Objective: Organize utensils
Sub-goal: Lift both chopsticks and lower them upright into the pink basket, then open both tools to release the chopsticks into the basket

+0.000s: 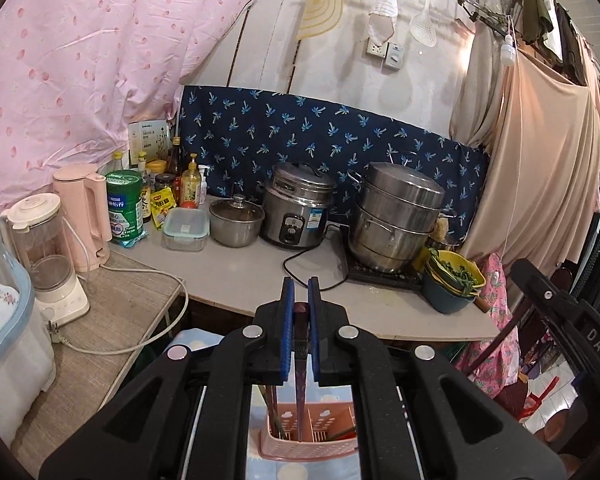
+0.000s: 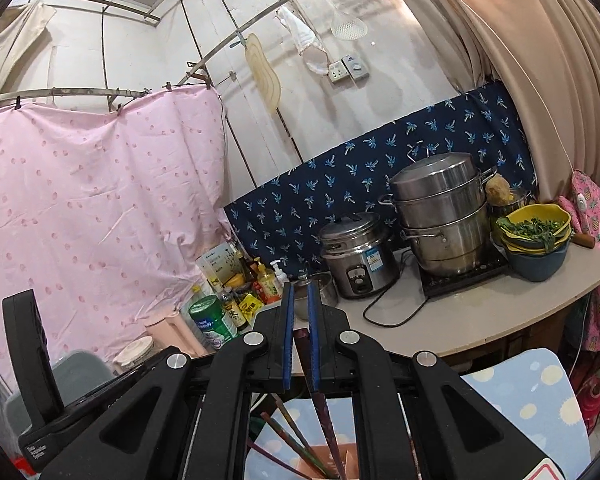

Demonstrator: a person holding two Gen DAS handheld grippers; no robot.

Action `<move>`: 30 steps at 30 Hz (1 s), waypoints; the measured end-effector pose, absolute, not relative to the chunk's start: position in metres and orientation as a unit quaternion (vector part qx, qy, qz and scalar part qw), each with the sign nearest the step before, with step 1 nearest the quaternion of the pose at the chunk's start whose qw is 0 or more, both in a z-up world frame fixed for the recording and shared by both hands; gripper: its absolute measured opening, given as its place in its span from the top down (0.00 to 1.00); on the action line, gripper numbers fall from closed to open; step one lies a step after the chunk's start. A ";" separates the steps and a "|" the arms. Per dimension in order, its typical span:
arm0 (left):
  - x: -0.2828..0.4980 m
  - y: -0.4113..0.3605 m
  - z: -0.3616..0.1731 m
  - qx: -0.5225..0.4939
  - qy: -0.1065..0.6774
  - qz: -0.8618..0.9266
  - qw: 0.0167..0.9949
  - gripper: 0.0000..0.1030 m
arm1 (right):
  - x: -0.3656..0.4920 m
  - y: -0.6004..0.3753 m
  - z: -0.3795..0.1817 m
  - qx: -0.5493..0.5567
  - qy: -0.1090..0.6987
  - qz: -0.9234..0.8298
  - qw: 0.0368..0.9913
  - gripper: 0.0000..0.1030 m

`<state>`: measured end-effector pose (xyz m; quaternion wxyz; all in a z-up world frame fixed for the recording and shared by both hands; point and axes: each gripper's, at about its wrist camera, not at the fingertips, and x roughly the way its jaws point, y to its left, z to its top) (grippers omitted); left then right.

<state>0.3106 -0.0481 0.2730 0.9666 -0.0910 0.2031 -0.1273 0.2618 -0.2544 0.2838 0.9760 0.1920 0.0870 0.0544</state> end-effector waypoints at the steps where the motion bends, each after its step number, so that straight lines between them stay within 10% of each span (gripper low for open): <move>1: 0.313 -0.048 0.272 -0.091 0.202 -0.127 0.967 0.94 | 0.268 -0.254 0.283 0.193 0.090 0.055 0.976 0.94; 20: 0.343 -0.056 0.190 -0.079 0.277 -0.120 0.950 0.92 | 0.316 -0.264 0.171 0.182 0.209 0.015 0.961 0.93; 24: 0.338 -0.057 0.184 -0.072 0.280 -0.113 0.951 0.63 | 0.308 -0.265 0.168 0.179 0.209 0.005 0.961 0.88; 30: 0.323 -0.053 0.181 -0.066 0.286 -0.112 0.949 0.57 | 0.287 -0.266 0.171 0.185 0.208 0.004 0.961 0.83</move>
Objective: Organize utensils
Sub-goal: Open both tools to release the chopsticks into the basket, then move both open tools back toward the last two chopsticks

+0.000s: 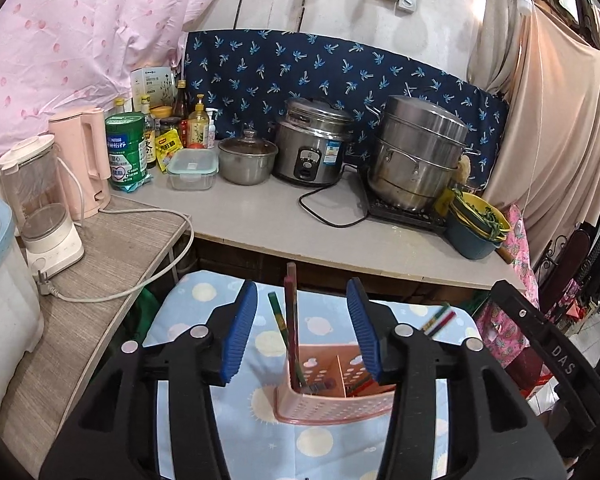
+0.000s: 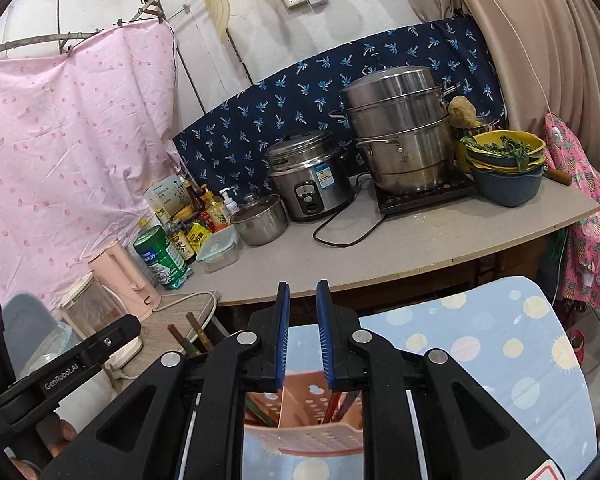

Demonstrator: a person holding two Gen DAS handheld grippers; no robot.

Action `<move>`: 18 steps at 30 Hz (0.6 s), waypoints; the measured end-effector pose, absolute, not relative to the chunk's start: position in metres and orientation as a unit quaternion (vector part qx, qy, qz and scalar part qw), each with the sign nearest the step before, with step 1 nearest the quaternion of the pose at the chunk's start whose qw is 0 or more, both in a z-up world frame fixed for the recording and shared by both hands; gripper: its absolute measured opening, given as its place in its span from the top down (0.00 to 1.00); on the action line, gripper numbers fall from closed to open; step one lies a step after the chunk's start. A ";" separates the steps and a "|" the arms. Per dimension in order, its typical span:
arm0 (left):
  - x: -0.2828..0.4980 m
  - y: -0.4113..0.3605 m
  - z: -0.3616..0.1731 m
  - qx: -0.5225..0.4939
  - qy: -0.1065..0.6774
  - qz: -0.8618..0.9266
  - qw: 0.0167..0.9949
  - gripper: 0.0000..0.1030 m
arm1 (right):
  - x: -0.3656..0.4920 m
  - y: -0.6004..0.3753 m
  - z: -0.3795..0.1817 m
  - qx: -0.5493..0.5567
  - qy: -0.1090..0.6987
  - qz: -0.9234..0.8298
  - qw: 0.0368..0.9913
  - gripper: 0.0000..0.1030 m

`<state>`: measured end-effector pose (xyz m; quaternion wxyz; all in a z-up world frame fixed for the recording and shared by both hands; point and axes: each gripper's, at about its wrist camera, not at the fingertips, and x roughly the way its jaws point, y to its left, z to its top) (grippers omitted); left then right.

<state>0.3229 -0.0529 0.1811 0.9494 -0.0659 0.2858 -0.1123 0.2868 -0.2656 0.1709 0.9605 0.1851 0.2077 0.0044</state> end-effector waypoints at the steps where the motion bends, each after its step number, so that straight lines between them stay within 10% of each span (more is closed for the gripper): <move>1: 0.320 -0.052 0.180 -0.065 0.288 -0.113 0.949 0.57 | 0.282 -0.265 0.171 0.186 0.207 0.005 0.961 0.82; 18: 0.233 -0.036 0.133 -0.045 0.339 -0.119 0.932 0.51 | 0.175 -0.240 0.135 0.176 0.237 0.012 0.955 0.76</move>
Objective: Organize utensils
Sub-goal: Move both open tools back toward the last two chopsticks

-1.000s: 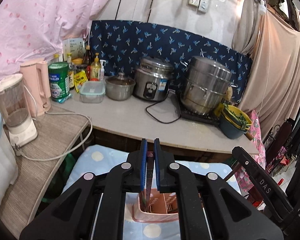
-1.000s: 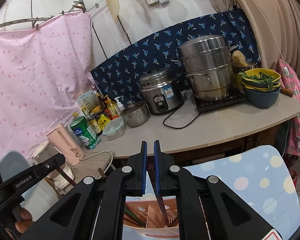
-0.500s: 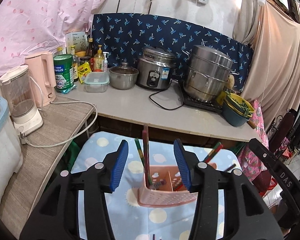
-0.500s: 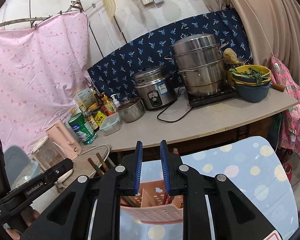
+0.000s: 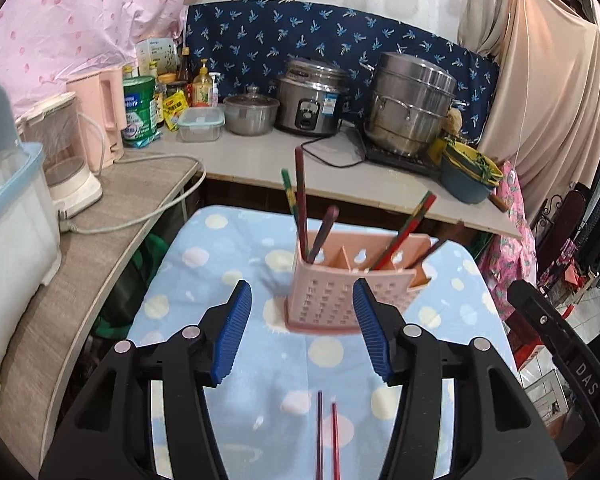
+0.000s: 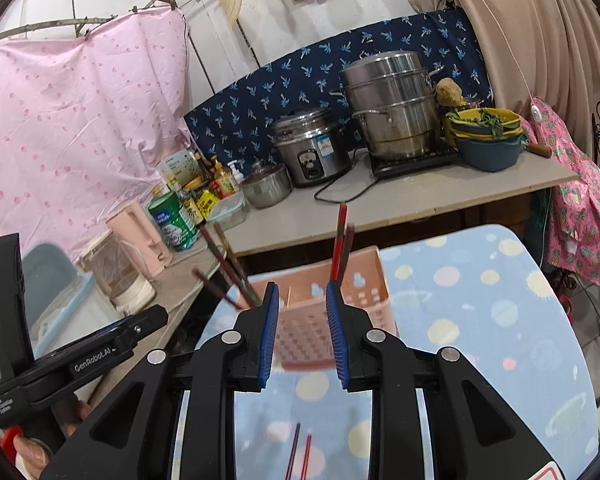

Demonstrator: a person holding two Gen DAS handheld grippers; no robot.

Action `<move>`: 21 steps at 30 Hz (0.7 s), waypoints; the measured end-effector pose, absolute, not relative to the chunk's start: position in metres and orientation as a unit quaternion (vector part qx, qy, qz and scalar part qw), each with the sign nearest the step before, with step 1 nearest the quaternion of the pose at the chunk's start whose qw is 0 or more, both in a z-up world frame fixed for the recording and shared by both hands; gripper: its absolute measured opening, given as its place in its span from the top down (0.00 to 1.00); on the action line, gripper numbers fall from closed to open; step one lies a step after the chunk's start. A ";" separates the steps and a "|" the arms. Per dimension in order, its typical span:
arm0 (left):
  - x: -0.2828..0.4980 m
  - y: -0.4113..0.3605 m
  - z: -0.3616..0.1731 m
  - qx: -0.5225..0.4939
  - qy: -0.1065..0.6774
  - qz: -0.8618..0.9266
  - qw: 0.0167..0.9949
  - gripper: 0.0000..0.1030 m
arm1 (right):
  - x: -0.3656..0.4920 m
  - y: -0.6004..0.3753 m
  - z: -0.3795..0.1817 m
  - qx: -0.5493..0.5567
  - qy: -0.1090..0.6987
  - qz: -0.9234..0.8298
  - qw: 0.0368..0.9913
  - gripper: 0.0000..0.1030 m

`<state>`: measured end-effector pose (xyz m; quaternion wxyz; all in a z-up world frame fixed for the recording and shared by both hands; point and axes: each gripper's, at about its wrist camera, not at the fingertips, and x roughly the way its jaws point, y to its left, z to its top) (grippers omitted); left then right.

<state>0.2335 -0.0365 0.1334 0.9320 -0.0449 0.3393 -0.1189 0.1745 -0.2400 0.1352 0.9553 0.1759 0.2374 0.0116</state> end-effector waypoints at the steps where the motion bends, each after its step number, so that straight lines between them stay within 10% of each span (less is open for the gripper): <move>1: 0.228 -0.035 0.129 -0.045 0.342 -0.118 0.931 0.51 | 0.168 -0.238 0.131 0.173 0.241 0.011 0.955 0.76; 21: 0.135 -0.007 0.033 -0.014 0.404 -0.100 0.909 0.51 | 0.061 -0.193 0.015 0.100 0.364 0.012 0.926 0.75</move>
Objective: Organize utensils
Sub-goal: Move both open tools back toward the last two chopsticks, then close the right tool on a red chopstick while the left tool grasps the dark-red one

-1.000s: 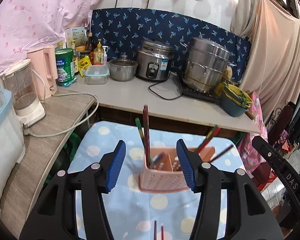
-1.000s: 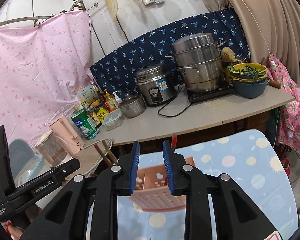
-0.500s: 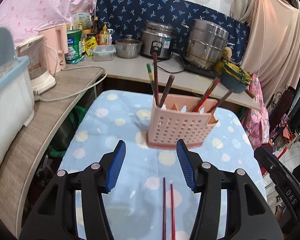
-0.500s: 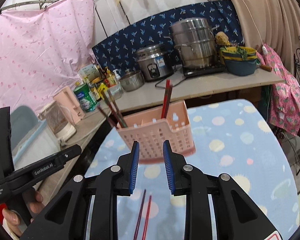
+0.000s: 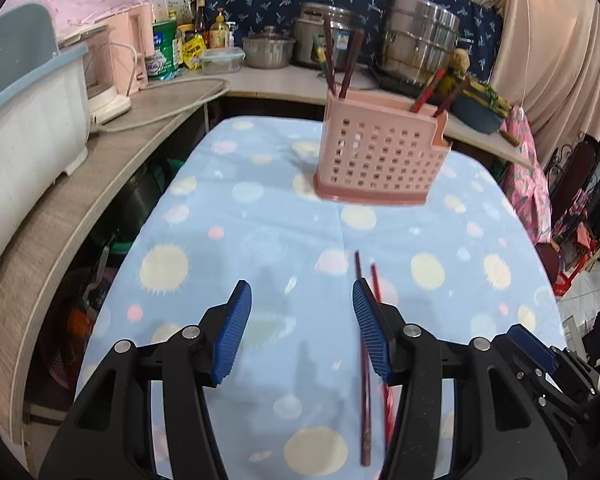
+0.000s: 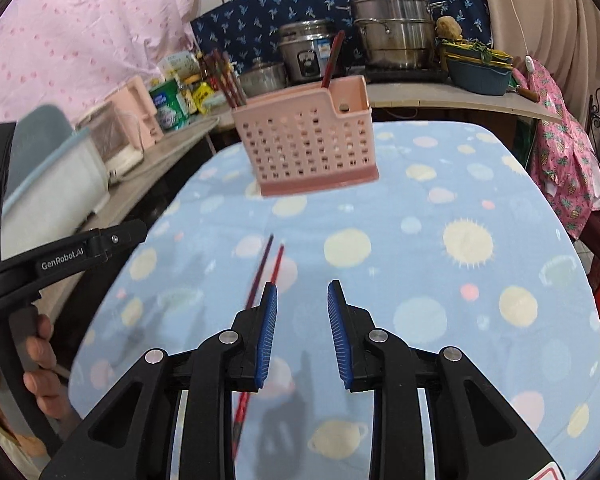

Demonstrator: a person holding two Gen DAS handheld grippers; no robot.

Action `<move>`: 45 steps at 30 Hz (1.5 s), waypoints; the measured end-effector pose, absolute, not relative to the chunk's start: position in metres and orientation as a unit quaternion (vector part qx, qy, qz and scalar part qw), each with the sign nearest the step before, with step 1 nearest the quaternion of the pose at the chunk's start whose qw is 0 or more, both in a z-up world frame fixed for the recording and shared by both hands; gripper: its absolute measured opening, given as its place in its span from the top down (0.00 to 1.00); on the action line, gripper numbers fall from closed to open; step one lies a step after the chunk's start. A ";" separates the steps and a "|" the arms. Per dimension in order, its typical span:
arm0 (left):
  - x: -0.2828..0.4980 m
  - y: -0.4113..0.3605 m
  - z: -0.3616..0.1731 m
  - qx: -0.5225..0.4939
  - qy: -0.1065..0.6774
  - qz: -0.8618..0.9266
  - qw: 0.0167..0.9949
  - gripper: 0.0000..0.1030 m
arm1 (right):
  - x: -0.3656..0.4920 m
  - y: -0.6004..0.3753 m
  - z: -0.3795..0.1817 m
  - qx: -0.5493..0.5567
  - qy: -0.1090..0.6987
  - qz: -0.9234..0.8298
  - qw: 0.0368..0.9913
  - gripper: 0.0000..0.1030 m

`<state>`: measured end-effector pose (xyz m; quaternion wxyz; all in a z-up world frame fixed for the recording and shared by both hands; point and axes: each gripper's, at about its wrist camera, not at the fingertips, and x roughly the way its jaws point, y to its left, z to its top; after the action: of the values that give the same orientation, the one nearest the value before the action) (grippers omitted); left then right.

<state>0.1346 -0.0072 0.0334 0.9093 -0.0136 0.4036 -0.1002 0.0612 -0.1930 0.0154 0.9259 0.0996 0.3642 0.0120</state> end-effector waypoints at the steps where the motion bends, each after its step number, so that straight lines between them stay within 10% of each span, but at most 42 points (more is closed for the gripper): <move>1: 0.131 -0.007 0.029 -0.011 0.407 -0.100 0.908 0.51 | 0.057 -0.190 0.009 0.096 0.371 0.015 0.923 0.75; 32: 0.077 0.006 -0.036 0.012 0.477 -0.092 0.874 0.46 | 0.019 -0.123 -0.064 0.054 0.453 0.068 0.887 0.74; 45: 0.072 -0.005 -0.038 0.017 0.481 -0.106 0.870 0.40 | 0.016 -0.147 -0.066 0.067 0.446 0.026 0.892 0.93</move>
<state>0.0725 -0.0051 -0.0383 0.8703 0.0172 0.4809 -0.1055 0.0164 -0.1474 -0.0665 0.8923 0.0675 0.4456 0.0259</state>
